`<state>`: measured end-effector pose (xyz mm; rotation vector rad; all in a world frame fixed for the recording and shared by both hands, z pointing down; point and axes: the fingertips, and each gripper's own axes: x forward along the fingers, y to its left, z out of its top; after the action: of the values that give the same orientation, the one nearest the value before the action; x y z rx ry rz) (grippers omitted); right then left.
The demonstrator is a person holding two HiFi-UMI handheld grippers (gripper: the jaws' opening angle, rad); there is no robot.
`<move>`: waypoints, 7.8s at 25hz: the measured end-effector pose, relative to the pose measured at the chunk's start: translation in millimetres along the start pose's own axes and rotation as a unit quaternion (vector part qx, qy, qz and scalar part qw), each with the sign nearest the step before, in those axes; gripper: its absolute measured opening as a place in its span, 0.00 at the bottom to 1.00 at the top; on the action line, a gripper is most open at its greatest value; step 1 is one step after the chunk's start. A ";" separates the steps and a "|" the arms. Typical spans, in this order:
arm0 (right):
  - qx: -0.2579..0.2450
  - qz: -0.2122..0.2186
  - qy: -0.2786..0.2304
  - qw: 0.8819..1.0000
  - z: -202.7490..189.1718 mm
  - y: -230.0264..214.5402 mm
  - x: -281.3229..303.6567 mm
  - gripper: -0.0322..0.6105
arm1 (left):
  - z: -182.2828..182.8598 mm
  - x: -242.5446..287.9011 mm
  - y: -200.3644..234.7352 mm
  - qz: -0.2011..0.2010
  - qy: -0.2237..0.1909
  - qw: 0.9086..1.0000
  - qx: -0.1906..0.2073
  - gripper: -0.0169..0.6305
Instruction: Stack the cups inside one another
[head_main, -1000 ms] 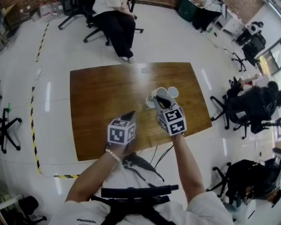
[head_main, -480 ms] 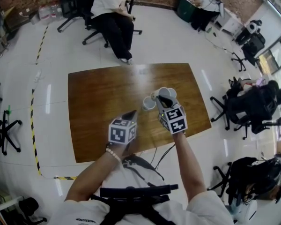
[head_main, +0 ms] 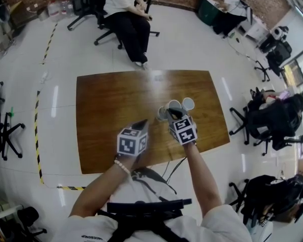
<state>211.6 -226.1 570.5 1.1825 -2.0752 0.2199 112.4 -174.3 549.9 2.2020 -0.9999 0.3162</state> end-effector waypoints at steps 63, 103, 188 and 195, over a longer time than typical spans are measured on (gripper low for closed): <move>0.131 -0.068 -0.054 0.988 -22.9 -33.7 -62.3 0.15 | -11.6 14.3 -33.6 -0.051 0.024 0.997 0.045 0.02; 0.016 0.053 0.076 0.996 -113.0 -125.1 44.3 0.22 | -22.3 121.5 -91.3 -0.016 0.029 0.999 -0.005 0.02; 0.000 0.055 0.006 0.998 -3.0 5.3 9.7 0.11 | -12.7 6.1 -6.1 -0.007 0.017 1.000 -0.006 0.02; -0.007 0.068 0.028 0.997 -18.7 15.2 23.9 0.11 | -12.9 3.5 -1.1 -0.002 0.015 1.000 -0.010 0.02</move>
<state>201.3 -224.9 602.9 1.0167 -2.1054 0.2999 116.3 -167.0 560.4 2.1753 -0.9776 0.3349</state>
